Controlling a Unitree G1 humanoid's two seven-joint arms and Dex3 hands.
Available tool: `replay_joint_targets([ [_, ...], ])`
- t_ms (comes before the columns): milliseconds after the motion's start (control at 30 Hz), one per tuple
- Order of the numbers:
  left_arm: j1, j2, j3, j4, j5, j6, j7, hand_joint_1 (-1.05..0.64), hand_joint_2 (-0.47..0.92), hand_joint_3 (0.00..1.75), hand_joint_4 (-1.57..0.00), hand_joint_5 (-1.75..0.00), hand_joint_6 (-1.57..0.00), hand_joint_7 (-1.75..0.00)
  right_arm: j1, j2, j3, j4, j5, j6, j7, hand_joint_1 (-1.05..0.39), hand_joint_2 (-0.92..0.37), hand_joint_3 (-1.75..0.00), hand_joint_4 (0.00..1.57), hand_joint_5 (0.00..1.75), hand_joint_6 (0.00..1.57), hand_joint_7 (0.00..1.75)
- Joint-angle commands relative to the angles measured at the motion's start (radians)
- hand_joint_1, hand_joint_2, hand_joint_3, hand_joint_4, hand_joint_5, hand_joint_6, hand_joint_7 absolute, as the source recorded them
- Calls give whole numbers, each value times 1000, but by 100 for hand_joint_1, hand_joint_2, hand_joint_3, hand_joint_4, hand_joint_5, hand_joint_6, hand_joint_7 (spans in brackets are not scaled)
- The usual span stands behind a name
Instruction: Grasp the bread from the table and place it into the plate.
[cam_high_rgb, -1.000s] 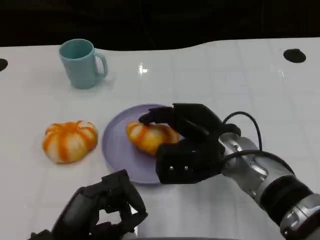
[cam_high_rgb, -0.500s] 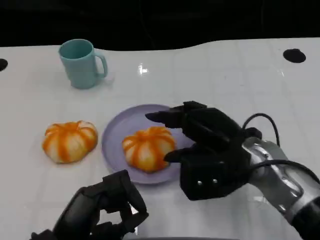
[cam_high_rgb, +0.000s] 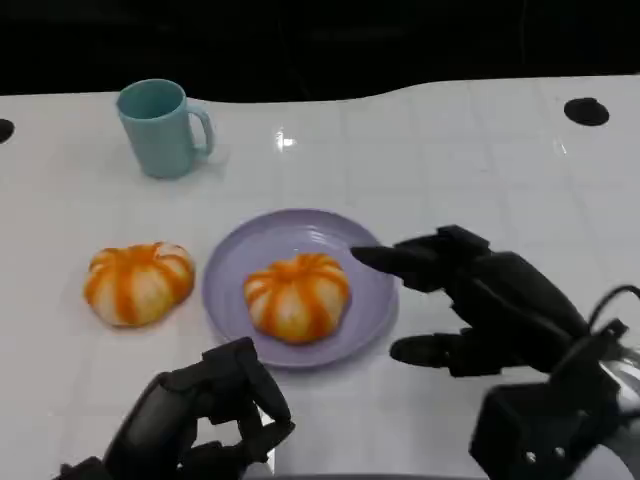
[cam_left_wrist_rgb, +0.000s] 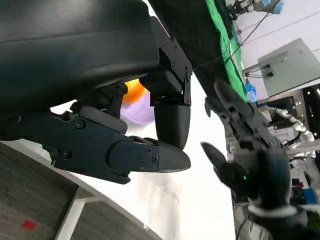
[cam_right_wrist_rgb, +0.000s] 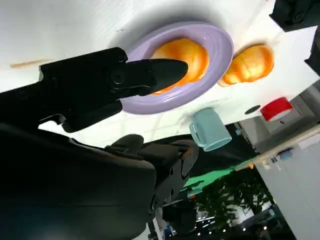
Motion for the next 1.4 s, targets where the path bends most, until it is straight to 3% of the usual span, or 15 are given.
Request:
replay_joint_targets([
  [33,3,9,6,1,0,-3,11,-56,92,34,-69,-175,-60,-155,89,-40,-62,-62,46,-53,-20,-48,-92,-14,21,78,51,11],
  [200,5,13,8,-6,-7,6,5,-57,92,33,-69,-175,-60,-154,178,-66,-115,-74,68,-136,-46,-36,-91,-6,38,94,67,25],
  [400,2,18,13,-1,-14,0,0,-56,92,33,-68,-175,-60,-154,273,-57,-161,-116,98,-166,-58,-22,-90,-4,54,109,77,41],
  [500,8,19,12,-9,-14,12,2,-56,92,33,-67,-175,-60,-153,323,-32,-174,-161,96,-141,-68,-17,-89,-9,59,125,64,83],
  [533,9,19,12,-12,-16,15,2,-56,92,33,-67,-175,-60,-153,340,-23,-178,-179,92,-127,-72,-16,-88,-14,61,131,63,93],
  [633,11,20,13,-11,-23,11,-2,-56,92,32,-67,-175,-60,-152,383,-5,-185,-216,102,-98,-70,-6,-52,-89,64,147,64,109],
  [733,9,21,15,-2,-23,-1,-3,-56,92,32,-67,-175,-60,-151,409,1,-190,-238,110,-70,-55,-1,-42,-117,67,159,66,117],
  [867,9,22,17,-3,-24,0,-3,-54,92,32,-67,-175,-60,-151,423,6,-200,-223,109,-87,-76,3,-34,-136,79,172,73,130],
  [1000,10,25,18,-6,-24,2,-3,-56,92,33,-67,-175,-60,-151,421,4,-202,-198,97,-101,-89,2,-26,-150,85,174,75,137],
  [1400,13,24,18,-1,-24,5,1,-53,92,31,-67,-175,-61,-151,395,2,-191,-130,33,-147,-146,-3,-19,-153,90,175,76,152],
])
